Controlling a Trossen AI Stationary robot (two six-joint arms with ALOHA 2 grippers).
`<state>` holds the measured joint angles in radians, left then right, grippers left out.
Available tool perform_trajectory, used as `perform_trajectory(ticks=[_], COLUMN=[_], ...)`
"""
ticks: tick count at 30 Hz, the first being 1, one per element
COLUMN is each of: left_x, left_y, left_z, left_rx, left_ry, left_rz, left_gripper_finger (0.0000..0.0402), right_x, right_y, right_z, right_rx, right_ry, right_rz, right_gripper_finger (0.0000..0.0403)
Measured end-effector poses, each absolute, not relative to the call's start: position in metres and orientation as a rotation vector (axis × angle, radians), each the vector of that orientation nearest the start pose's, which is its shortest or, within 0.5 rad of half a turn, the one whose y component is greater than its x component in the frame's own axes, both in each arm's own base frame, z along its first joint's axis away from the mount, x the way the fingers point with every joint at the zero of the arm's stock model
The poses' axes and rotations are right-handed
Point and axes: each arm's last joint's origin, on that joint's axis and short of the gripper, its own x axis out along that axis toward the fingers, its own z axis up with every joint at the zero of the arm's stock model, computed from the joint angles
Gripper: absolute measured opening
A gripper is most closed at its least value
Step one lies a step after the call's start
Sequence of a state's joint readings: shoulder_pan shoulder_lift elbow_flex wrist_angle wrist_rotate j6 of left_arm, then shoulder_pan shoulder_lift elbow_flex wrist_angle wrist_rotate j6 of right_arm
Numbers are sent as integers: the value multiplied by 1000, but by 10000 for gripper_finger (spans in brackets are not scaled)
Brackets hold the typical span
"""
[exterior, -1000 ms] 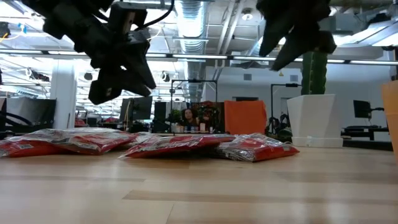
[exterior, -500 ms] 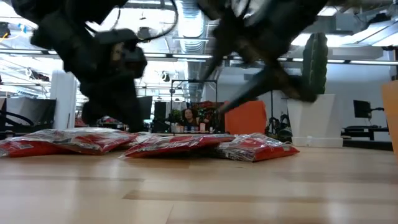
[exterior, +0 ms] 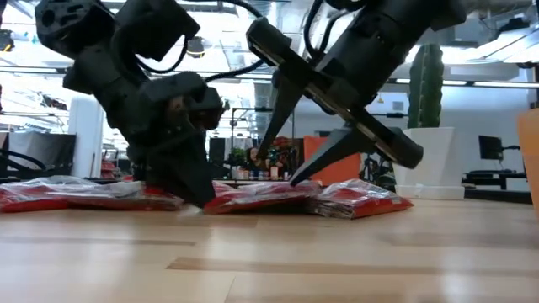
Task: Sort popcorn bags into baskets
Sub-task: Put the red popcorn bag into the orange bin
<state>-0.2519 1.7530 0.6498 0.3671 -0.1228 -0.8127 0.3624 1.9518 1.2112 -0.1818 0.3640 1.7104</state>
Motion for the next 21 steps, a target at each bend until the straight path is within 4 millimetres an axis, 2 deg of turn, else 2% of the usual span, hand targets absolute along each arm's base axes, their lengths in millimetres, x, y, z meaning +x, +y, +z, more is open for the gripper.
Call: perform_trajectory(ticks=[6,12,16,21], left_x=[295,288,288,294], left_y=[-71,-65,-61,-54], left_z=[114,135,150,144], left_rx=[-647,-670,-636,-631], left_ry=[740,719,636,630], left_rz=[133,150,181,176], left_gripper_finger=[1,1,1,1], right_x=[373,354,351,353], right_y=[125,118,115,111], right_z=[168,180,176,169], right_rx=[1262,1160,1128,1115], right_ry=[581,653,703,738], right_rz=[-701,-795,-819,-831], right_gripper_finger=[206,199,197,203])
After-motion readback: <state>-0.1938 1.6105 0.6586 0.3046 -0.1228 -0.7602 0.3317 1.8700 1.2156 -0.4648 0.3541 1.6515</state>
